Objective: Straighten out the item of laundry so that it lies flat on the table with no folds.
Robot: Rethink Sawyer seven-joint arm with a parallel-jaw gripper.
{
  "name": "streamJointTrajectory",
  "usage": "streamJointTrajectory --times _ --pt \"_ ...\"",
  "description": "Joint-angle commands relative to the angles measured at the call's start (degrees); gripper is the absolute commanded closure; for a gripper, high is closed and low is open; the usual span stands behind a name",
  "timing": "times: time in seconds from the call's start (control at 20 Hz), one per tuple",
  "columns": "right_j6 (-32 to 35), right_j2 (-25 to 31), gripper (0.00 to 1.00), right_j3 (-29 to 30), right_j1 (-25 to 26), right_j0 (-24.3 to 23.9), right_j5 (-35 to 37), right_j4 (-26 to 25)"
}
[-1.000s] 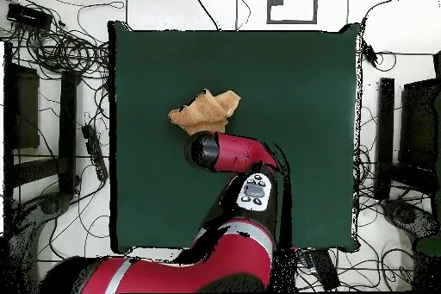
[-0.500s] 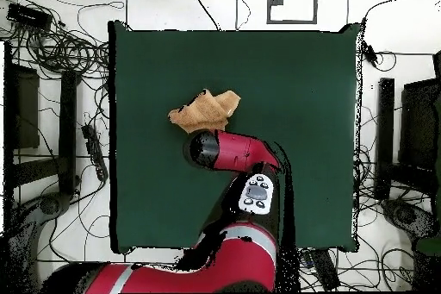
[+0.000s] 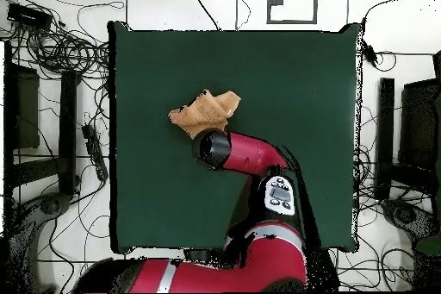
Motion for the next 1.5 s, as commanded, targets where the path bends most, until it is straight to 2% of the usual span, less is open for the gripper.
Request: streamJointTrajectory --times 0.05,0.15,0.25,0.4,0.5,0.75,1.05,1.1,1.25,1.5 --pt "11.42 9.54 0.00 7.50 2.13 0.41 1.92 3.40" --pt "13.58 7.09 0.00 7.22 2.75 2.40 3.86 3.69" --pt "13.83 6.70 0.00 7.79 2.93 2.70 7.51 4.43" --pt "12.71 7.25 0.00 8.10 3.16 2.15 9.09 4.73" --pt "12.74 6.36 0.00 6.84 4.00 2.84 8.96 4.58" --pt "10.55 8.04 0.00 4.21 7.36 1.56 7.98 4.57" --pt "10.42 5.15 0.00 2.10 8.10 3.80 1.96 2.42" --pt "11.19 4.33 1.00 2.03 8.21 4.53 0.79 2.38" --pt "13.70 1.79 1.00 2.10 8.16 7.09 -3.58 2.19" --pt "12.98 0.43 1.00 0.97 8.15 8.20 -4.93 2.10"
